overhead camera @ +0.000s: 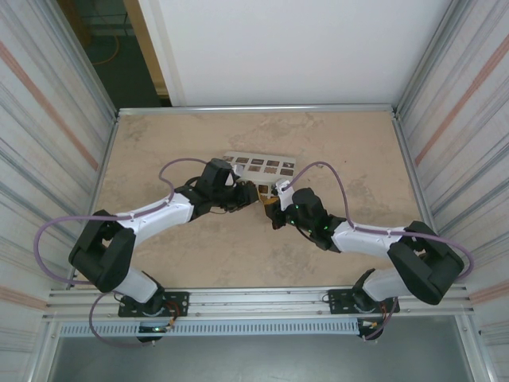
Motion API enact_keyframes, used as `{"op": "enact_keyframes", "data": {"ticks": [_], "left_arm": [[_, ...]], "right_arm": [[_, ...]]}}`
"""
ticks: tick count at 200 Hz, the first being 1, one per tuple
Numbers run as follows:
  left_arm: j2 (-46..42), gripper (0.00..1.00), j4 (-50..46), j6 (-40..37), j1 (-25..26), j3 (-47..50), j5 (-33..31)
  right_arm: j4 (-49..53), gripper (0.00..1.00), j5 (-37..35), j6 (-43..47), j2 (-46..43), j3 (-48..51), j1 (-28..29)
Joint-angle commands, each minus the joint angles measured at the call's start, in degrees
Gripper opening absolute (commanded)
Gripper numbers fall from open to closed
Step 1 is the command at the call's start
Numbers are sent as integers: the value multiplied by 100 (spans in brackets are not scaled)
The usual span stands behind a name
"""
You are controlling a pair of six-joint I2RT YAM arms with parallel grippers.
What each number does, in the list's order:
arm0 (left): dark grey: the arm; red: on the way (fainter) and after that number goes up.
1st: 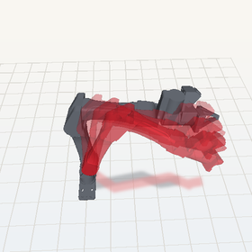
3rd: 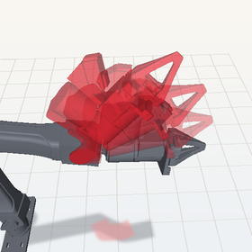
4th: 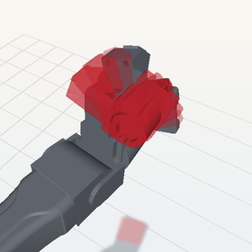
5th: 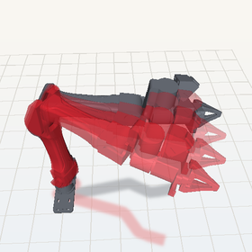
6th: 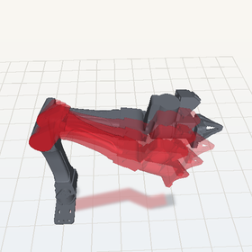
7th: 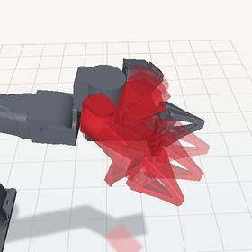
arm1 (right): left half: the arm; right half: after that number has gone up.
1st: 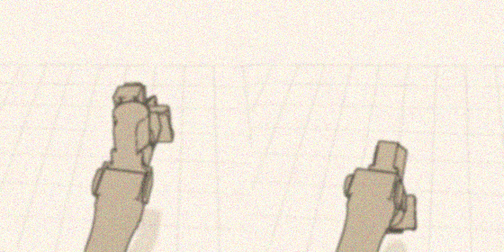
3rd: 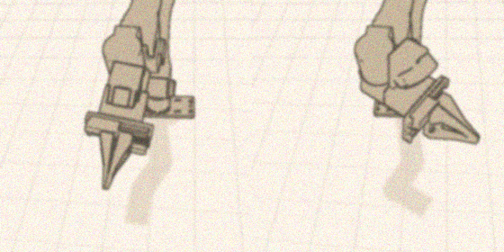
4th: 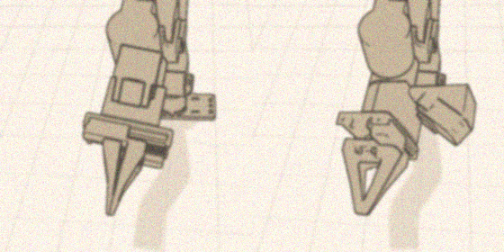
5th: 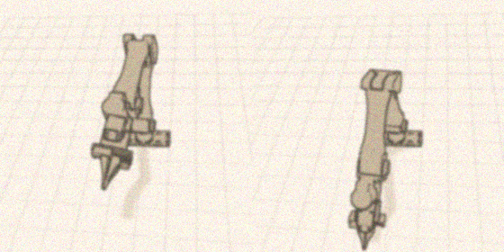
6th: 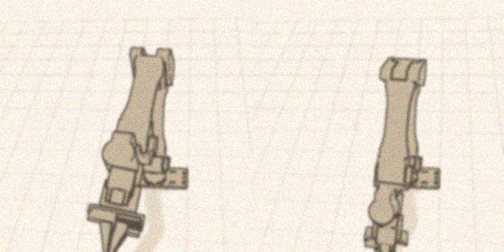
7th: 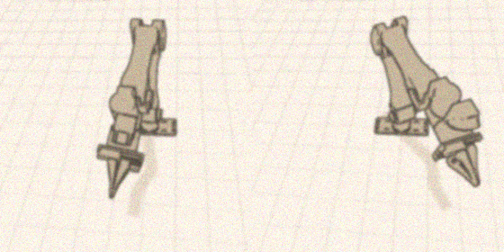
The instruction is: Unlock the padlock with the key
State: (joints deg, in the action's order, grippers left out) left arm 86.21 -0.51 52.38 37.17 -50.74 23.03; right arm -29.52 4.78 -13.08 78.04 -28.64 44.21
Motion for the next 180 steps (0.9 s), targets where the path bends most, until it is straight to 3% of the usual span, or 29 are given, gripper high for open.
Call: {"op": "enact_keyframes", "data": {"ticks": [1,180], "left_arm": [[-26,15,157,18,-36,53,215],[-70,15,103,71,66,56,220]], "right_arm": [[-203,0,23,-81,-149,-89,-41],[-552,0,330,16,153,-461,-83]]}}
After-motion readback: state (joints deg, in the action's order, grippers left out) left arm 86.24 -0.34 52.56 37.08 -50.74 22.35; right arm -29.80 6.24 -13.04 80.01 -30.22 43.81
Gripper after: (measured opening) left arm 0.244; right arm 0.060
